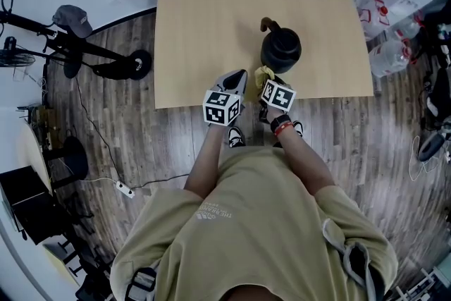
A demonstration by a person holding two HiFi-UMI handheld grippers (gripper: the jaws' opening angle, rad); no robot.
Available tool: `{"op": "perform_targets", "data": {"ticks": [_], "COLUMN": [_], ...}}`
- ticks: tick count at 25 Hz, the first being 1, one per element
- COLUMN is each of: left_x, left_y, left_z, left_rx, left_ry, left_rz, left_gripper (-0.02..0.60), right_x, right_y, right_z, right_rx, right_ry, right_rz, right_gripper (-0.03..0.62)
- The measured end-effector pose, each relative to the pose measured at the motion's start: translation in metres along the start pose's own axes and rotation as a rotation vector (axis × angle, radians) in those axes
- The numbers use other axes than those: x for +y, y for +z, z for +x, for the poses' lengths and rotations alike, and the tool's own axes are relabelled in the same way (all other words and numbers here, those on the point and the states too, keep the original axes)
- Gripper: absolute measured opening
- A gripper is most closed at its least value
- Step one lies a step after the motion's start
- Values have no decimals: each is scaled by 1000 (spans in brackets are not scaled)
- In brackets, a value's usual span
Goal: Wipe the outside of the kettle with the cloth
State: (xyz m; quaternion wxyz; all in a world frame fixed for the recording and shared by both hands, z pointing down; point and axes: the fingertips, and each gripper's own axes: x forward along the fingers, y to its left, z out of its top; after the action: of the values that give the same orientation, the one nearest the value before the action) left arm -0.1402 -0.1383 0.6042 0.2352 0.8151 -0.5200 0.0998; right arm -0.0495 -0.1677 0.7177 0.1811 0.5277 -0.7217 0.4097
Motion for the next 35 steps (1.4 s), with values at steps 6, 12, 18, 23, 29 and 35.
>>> {"op": "perform_targets", "data": {"ticks": [6, 12, 18, 23, 29, 35], "left_x": [-23, -46, -69, -87, -104, -123], "left_y": [0, -5, -5, -4, -8, -12], "left_z": [11, 22, 38, 53, 69, 90], "left_rx": [4, 13, 14, 22, 47, 58], "left_ry": [-14, -26, -45, -62, -75, -76], "left_rz": [2, -1, -2, 3, 13, 17], "left_gripper": [25, 25, 25, 25, 25, 25], "right_x": [-18, -40, -65, -87, -106, -127], "right_y": [1, 5, 15, 27, 42, 57], "right_z": [-11, -23, -34, -38, -38, -31], "right_rx": [11, 22, 19, 13, 7, 26], "right_ry": [-3, -9, -8, -18, -26, 5], "right_rz": [-17, -19, 6, -1, -41, -92], "right_gripper": [94, 94, 92, 92, 92, 92]}}
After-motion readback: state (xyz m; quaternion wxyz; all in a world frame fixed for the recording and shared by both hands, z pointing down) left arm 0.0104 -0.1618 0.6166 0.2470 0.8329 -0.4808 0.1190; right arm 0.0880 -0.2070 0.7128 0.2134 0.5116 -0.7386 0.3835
